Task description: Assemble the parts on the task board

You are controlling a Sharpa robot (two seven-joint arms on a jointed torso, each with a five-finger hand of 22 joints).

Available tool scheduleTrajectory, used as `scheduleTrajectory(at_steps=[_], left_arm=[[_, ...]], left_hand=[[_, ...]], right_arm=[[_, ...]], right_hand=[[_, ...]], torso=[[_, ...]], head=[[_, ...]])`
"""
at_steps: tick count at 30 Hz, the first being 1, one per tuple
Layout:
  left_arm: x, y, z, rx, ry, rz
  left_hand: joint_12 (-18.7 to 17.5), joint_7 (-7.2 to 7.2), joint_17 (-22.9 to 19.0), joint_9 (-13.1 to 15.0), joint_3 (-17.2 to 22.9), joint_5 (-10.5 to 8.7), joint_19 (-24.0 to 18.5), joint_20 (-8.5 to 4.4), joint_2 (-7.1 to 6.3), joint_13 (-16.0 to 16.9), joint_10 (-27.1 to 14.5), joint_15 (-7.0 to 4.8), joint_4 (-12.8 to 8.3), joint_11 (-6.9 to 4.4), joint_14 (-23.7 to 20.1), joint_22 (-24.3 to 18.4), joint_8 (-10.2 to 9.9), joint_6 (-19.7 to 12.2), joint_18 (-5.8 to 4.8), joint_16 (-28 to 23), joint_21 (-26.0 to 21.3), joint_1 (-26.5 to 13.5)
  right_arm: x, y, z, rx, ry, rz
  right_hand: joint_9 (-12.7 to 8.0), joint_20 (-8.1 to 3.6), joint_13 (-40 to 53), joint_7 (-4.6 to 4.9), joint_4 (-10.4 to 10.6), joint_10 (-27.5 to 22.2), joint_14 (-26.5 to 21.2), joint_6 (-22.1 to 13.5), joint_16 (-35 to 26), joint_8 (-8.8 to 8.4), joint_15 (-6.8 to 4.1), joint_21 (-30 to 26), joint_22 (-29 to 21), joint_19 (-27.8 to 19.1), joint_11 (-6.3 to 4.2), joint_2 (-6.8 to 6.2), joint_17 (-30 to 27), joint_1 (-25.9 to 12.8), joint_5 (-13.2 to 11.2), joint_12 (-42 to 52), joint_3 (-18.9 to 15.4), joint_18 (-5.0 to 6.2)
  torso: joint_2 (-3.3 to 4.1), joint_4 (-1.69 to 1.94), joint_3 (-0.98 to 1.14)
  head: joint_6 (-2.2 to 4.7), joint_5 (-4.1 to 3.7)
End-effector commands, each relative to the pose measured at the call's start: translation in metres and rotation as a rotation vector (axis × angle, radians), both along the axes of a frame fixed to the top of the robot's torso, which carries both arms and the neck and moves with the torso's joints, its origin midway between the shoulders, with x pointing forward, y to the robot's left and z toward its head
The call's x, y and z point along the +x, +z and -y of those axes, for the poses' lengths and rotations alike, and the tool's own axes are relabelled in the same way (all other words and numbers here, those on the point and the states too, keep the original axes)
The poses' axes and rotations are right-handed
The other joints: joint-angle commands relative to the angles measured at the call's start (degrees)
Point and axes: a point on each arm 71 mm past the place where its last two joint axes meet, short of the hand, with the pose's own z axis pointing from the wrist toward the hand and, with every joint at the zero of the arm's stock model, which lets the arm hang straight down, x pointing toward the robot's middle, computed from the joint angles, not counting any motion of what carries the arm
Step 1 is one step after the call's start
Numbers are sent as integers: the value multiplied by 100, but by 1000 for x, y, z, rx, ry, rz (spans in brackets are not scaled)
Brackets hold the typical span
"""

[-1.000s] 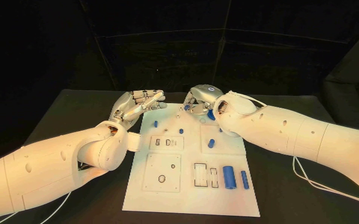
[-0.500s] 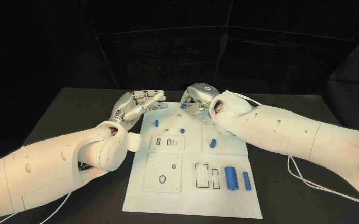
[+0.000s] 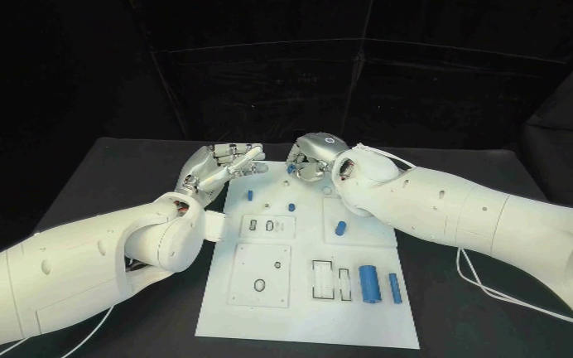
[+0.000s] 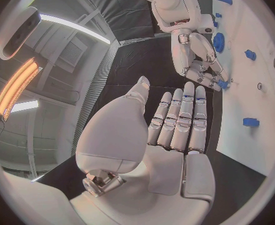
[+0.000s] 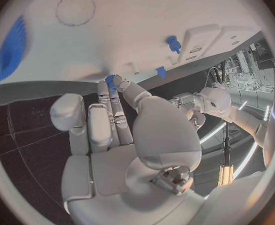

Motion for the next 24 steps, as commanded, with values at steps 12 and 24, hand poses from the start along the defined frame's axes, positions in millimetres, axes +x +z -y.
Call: scheduleTrajectory(at_steps=[12, 24], left_arm=[[0, 2, 1, -6, -11, 5], [1, 3, -4, -2, -2, 5]], left_hand=[[-39, 70, -10, -3, 4, 13, 37, 21, 56, -2, -13, 4, -44, -15, 11, -9, -25, 58, 33, -26, -25, -8], [-39, 70, -10, -3, 4, 13, 37, 21, 56, -2, -13, 4, -44, -15, 11, -9, -25, 58, 33, -26, -25, -8]], right_arm=[[3, 2, 5, -10, -33, 9], [-9, 24, 34, 101, -55, 38]], right_hand=[[-64, 250, -34, 329, 231, -789, -12, -1011, -318, -35, 254, -275, -529, -338, 327, -515, -639, -195, -159, -330, -94, -1], [-29, 239, 30, 273, 409, -382, 102, -920, -80, 15, 201, -13, -141, -163, 233, -522, -279, -112, 56, 13, -182, -56]], torso=[[18, -3, -5], [-6, -55, 12]], head=[[19, 29], [60, 30]])
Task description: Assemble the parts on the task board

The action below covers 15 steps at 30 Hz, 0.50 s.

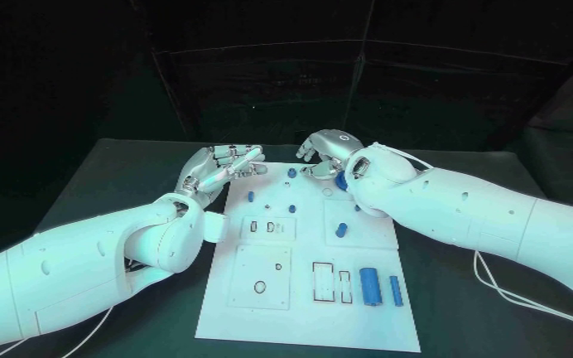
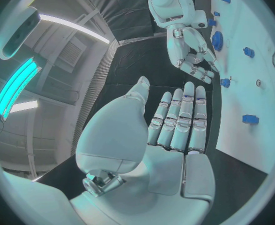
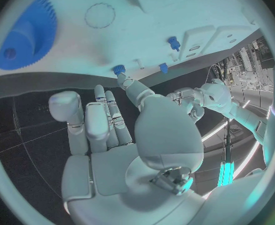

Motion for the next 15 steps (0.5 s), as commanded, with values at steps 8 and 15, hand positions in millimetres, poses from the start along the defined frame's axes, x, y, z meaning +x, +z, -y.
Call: scheduleTrajectory(at_steps=[8, 15], left_arm=[[0, 3, -3, -6, -6, 7], [1, 3, -5, -7, -3, 5]], left_hand=[[-42, 48, -6, -4, 1, 13, 40, 20, 60, -3, -9, 3, -53, -16, 15, -8, -29, 41, 35, -31, -28, -8], [-42, 44, -7, -3, 0, 13, 41, 20, 62, -2, -4, 2, -59, -18, 17, -10, -29, 45, 35, -33, -29, -5]], right_arm=[[-12, 14, 60, 74, -131, -121], [-16, 9, 95, 24, -223, -219]], right_hand=[[-16, -234, 439, -250, 492, 1346, 220, -73, 430, -1, -234, 422, 620, 269, -309, -360, 679, -284, 297, 798, -551, -139], [26, -326, 1996, -286, 1663, 1125, 239, -377, 606, 165, -277, 587, 856, 336, -383, -368, 926, 471, 349, 2365, -2026, -178]], torso=[[-78, -102, 42], [-85, -104, 52]], head=[[36, -29], [23, -49]])
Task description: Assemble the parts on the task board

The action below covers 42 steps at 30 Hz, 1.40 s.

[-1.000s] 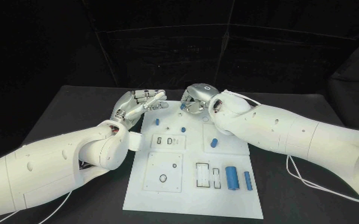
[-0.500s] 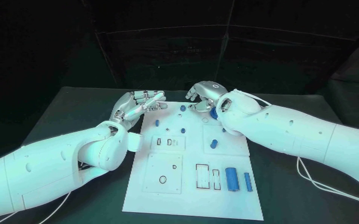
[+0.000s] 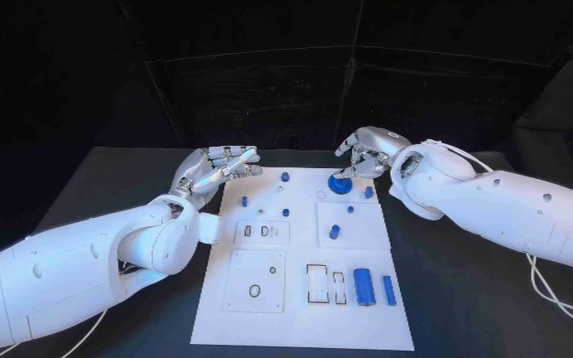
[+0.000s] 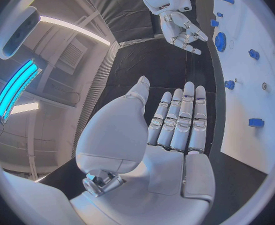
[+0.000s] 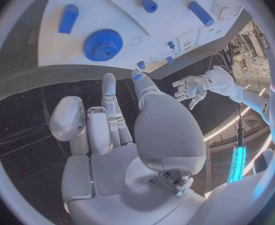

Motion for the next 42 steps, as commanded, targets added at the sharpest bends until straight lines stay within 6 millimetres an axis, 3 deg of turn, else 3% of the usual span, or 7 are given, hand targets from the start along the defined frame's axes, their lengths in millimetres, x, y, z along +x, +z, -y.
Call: scheduleTrajectory(at_steps=[1, 3, 7, 8, 11, 19, 42], left_arm=[[0, 1, 0, -10, -12, 4], [0, 1, 0, -10, -13, 4], [1, 1, 0, -10, -12, 4], [1, 1, 0, -10, -12, 4], [1, 1, 0, -10, -13, 4], [2, 1, 1, -10, -13, 3], [4, -1, 2, -6, -10, -3]], left_hand=[[-19, 45, -8, -3, 1, 13, 26, 5, 62, -2, -4, 2, -27, -18, 17, -5, -29, 46, 35, -33, -29, -5], [-19, 45, -8, -3, 1, 13, 26, 5, 62, -2, -4, 2, -27, -18, 17, -5, -29, 46, 35, -33, -29, -5], [-19, 40, -9, -2, -4, 13, 28, 4, 61, -1, 4, 2, -35, -21, 20, -7, -30, 53, 35, -36, -30, -6], [-19, 40, -9, -2, -4, 13, 28, 4, 61, -1, 4, 2, -35, -21, 20, -7, -30, 53, 35, -36, -30, -6], [-19, 40, -9, -2, -4, 13, 28, 4, 61, -1, 4, 2, -35, -21, 20, -7, -30, 53, 35, -36, -30, -6], [-19, 40, -9, -2, -4, 13, 28, 4, 61, -1, 4, 2, -35, -21, 20, -7, -30, 53, 35, -36, -30, -6], [-20, 37, -10, -2, -10, 13, 31, 3, 59, -1, 12, 0, -43, -24, 24, -10, -32, 60, 36, -40, -32, -8]], right_arm=[[1, -7, 9, -20, -60, -116], [2, -8, 14, -30, -74, -131], [4, -11, 17, -43, -85, -152], [5, -11, 18, -45, -86, -155], [7, -13, 17, -51, -90, -165], [10, -16, 14, -65, -83, -185], [14, -23, 1, -73, -36, -206]], right_hand=[[5, -14, 383, -11, 301, -148, 232, -60, 45, 42, -25, 47, 75, 36, 17, -41, 71, 184, 11, 372, -206, -89], [12, -6, 1120, 4, 860, -491, 232, -126, 90, 135, 22, 87, 122, 35, 22, -53, 119, 541, 15, 1022, -383, -88], [10, 20, 1596, 15, 1092, -506, 238, -171, 123, 177, 1, 118, 168, 43, 55, -120, 174, 694, 7, 1433, -455, -104], [9, 19, 1688, 17, 1158, -520, 239, -187, 132, 188, 10, 124, 175, 43, 59, -128, 187, 736, 7, 1509, -472, -103], [4, 33, 1910, 28, 1296, -531, 245, -234, 159, 205, 12, 146, 209, 50, 74, -146, 234, 829, 9, 1693, -505, -112], [1, 41, 2236, 34, 1358, -465, 255, -278, 193, 224, 21, 173, 251, 61, 86, -137, 299, 892, 31, 1981, -528, -118], [30, 30, 2960, -8, 1276, -295, 273, -149, 267, 382, -1, 251, 369, 95, 50, 53, 430, 1058, 81, 2621, -460, -136]], torso=[[-4, -4, 6], [1, -2, 7], [5, 0, 12], [3, -4, 1], [4, 1, -2], [5, -3, -5], [7, -2, -3]], head=[[-7, -9], [-3, -11], [-3, -6], [-8, -4], [-9, -12], [-21, -4], [-62, 38]])
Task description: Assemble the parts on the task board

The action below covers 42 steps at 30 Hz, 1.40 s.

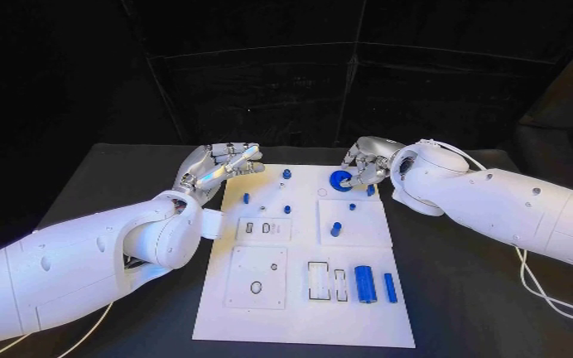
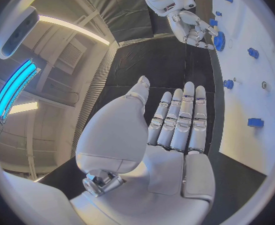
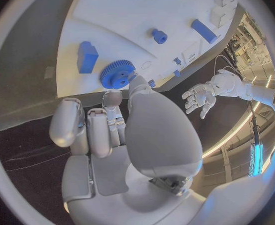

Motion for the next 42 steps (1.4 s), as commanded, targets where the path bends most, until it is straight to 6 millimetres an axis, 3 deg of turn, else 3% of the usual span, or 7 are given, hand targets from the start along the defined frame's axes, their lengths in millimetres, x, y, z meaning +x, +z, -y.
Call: scheduleTrajectory(at_steps=[1, 16, 23, 30, 42], left_arm=[[0, 1, 1, -6, -11, 5], [1, 1, 1, -5, -7, 6], [1, 1, 1, -4, -7, 5], [1, 1, 1, -4, -6, 4], [1, 1, 0, -3, -4, 4]], left_hand=[[-20, 57, -5, -2, 6, 13, 34, 7, 59, -1, 12, 0, -27, -24, 24, -5, -32, 40, 36, -40, -32, -8], [-27, 60, -7, -3, -19, 10, 43, 5, 53, -2, 19, -2, -29, -24, 34, -11, -42, 45, 36, -47, -35, -39], [-30, 59, -8, -3, -30, 10, 46, 4, 51, -2, 22, -3, -30, -24, 37, -14, -46, 47, 36, -51, -37, -50], [-30, 59, -8, -3, -30, 10, 46, 4, 51, -2, 22, -3, -30, -24, 37, -14, -46, 47, 36, -51, -37, -50], [-33, 59, -9, -3, -33, 10, 48, 4, 53, -3, 23, -3, -33, -24, 40, -15, -48, 48, 36, -53, -38, -52]], right_arm=[[0, -1, -2, -8, 18, -16], [1, -6, -4, -51, 34, -23], [0, -4, -6, -53, 42, 4], [-2, 2, -10, -38, 65, 111], [-10, 6, -22, -24, 113, 177]], right_hand=[[8, 7, 31, -15, -22, 53, 271, 46, 34, 27, -4, 24, 11, 33, 7, 30, 15, 45, 34, 58, 20, -48], [8, -2, 291, -32, -156, 116, 284, 89, 78, 75, -18, 62, 75, 50, -10, 96, 110, 193, 38, 278, 73, -59], [33, -21, 609, -63, -363, 221, 295, 290, 120, 191, -44, 108, 151, 74, -46, 268, 200, 432, -32, 548, 265, -71], [61, -83, 1266, -149, -638, 531, 325, 750, 206, 337, -112, 211, 338, 145, -129, 471, 409, 685, -342, 1139, 719, -104], [0, -110, 1508, -185, -622, 632, 337, 946, 251, 192, -134, 290, 480, 192, -154, 338, 519, 264, -257, 1308, 1004, -131]], torso=[[1, 1, -1], [0, 1, -3], [1, 1, -1], [0, 3, -4], [-3, -2, -3]], head=[[-10, -7], [-25, -2], [-30, -1], [-37, -5], [-29, 7]])
